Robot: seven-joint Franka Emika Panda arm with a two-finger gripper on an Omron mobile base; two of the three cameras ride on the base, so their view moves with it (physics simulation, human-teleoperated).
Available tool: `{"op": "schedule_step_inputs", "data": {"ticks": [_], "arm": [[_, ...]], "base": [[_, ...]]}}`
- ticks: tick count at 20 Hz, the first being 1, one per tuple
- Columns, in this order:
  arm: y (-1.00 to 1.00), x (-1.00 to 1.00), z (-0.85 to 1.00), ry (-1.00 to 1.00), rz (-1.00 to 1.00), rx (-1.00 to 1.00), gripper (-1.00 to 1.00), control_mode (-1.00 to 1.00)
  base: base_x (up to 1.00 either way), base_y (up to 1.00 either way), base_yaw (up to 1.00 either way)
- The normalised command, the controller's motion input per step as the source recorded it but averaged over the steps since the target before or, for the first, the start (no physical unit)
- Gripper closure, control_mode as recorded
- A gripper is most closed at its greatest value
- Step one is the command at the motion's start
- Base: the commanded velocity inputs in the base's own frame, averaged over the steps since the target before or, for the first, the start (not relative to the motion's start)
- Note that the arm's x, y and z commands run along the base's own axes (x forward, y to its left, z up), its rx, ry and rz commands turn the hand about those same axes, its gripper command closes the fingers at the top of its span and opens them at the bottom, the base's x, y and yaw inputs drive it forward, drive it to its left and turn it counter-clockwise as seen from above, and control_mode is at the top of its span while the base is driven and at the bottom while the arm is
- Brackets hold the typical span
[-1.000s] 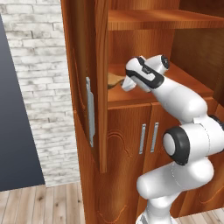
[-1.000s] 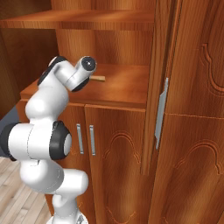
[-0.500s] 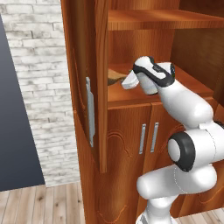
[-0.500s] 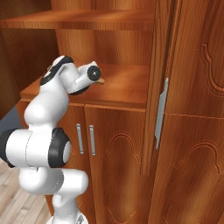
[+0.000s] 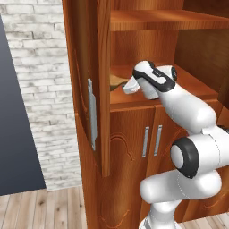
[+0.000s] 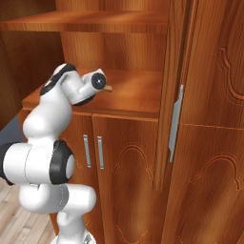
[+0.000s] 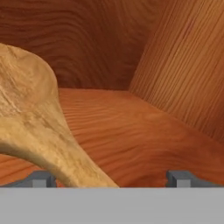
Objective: Organize the utensils by type. Pick up the wooden spoons from the counter and place them in the open cabinet. Then pick up the metallic utensils from the counter and place them in the open drawer.
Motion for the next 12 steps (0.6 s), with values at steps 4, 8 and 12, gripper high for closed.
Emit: {"op": "schedule_step_inputs", "data": {"ticks": [4, 8, 12], "arm": [[0.34, 0.37, 0.08, 0.17, -0.02, -0.18, -1.0, -1.0], [0.03, -0.09, 0.1, 0.06, -0.14, -0.01, -1.0, -1.0], [0.03, 0.0, 0.0, 0.13, -0.23, -0.04, -1.0, -1.0]], "base": [[0.0, 0.0, 0.0], [0.0, 0.0, 0.0], [0.0, 0.0, 0.0]]}}
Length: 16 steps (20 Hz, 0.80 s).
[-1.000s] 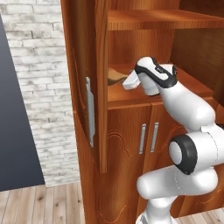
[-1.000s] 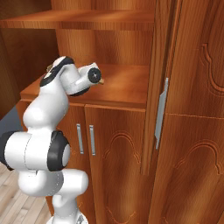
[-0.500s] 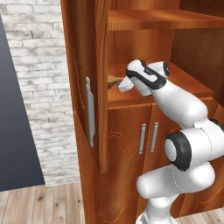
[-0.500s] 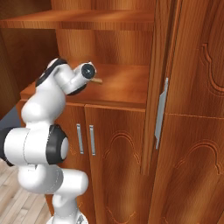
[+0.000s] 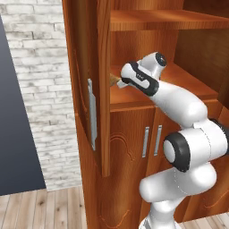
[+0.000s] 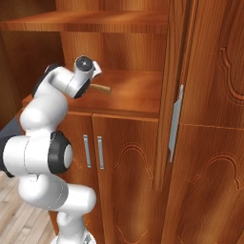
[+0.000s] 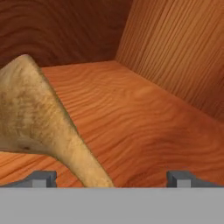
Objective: Organize the utensils by type. Pick up the wooden spoons from the counter and place them in the open cabinet. Then pick up the metallic utensils from the counter and place them in the open drawer.
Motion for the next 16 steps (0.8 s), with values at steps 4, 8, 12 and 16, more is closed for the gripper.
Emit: {"op": "schedule_step_inputs", "data": {"ticks": [4, 8, 12, 16], "arm": [[0.0, -0.14, -0.03, 0.04, -0.18, 0.0, -1.0, -1.0], [0.0, -0.16, 0.0, 0.0, -0.07, 0.0, -1.0, -1.0], [-0.17, -0.58, 0.0, -0.06, -0.07, 0.04, -1.0, -1.0], [-0.4, -0.52, 0.02, -0.13, -0.08, 0.13, -1.0, -1.0]], "base": [[0.0, 0.0, 0.0], [0.0, 0.0, 0.0], [0.0, 0.0, 0.0], [0.0, 0.0, 0.0]]}}
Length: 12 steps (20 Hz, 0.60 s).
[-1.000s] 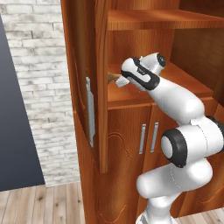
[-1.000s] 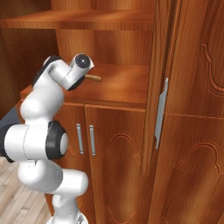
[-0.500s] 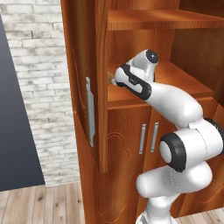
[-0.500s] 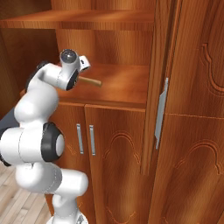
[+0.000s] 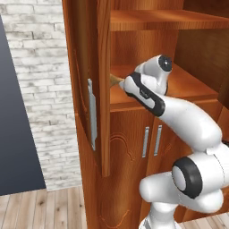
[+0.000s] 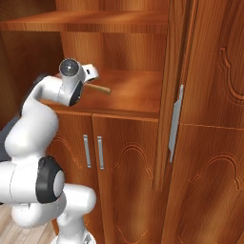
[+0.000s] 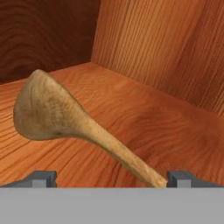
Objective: Organize the utensils by type. Pick up the wooden spoons from the counter and place them in the open cabinet. Then pick up the metallic utensils from the counter and place them in the open drawer.
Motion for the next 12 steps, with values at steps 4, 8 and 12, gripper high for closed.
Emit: {"op": "schedule_step_inputs", "data": {"ticks": [4, 8, 12], "arm": [[-0.29, -0.76, 0.25, -0.11, -0.07, 0.23, -1.0, -1.0], [-0.33, -0.95, 0.44, -0.03, -0.08, 0.22, -1.0, -1.0], [-0.32, -0.97, 0.32, -0.02, -0.15, 0.06, -1.0, -1.0]], "base": [[0.0, 0.0, 0.0], [0.0, 0.0, 0.0], [0.0, 0.0, 0.0]]}}
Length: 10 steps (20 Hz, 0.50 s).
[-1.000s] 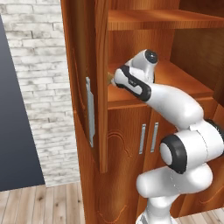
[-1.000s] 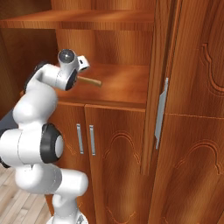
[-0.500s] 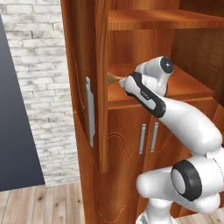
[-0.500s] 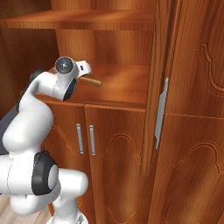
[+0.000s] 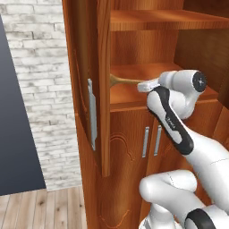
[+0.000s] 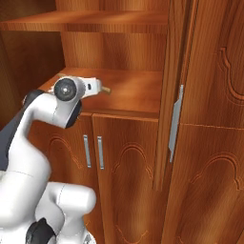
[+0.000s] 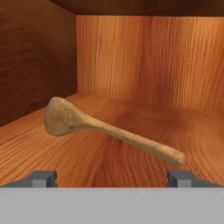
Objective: Organize the utensils by type. Pick up the wooden spoons from the counter and place them in the open cabinet. Then pick up the metallic utensils from the counter and place them in the open drawer.
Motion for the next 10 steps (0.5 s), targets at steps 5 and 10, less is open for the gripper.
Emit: {"op": "schedule_step_inputs", "data": {"ticks": [5, 10], "arm": [[-0.18, -0.95, 0.03, -0.02, -0.13, -0.02, -1.0, -1.0], [-0.24, -0.88, -0.07, 0.0, -0.06, 0.0, -1.0, -1.0]], "base": [[0.0, 0.0, 0.0], [0.0, 0.0, 0.0]]}}
